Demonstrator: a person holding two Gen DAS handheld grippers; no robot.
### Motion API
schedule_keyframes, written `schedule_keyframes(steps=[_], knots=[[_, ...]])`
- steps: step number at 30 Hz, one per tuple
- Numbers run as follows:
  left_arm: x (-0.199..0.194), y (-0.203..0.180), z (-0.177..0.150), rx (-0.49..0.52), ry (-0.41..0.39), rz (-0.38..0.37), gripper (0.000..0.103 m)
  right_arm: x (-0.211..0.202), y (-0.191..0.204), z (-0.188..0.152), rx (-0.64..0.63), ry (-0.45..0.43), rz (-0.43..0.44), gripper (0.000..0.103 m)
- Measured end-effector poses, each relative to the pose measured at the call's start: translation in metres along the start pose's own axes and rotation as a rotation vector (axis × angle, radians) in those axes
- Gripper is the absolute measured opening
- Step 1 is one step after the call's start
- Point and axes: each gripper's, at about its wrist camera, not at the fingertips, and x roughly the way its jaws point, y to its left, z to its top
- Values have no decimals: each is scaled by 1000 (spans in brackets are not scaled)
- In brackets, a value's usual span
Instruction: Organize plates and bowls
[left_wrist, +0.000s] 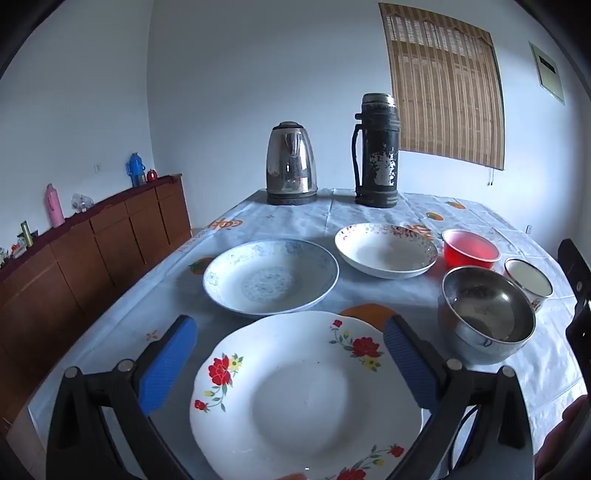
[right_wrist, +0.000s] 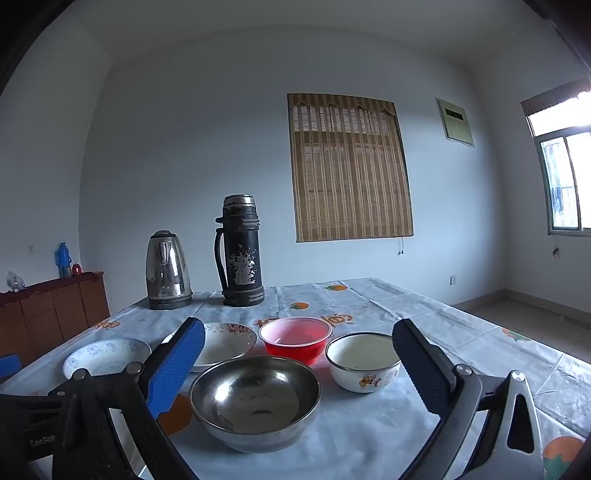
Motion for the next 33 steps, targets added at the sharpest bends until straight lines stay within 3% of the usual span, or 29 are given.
schedule_keyframes(steps=[33], knots=[[0,6,0,-16,4,7,103,-3,0,0,-18,10,-3,102]])
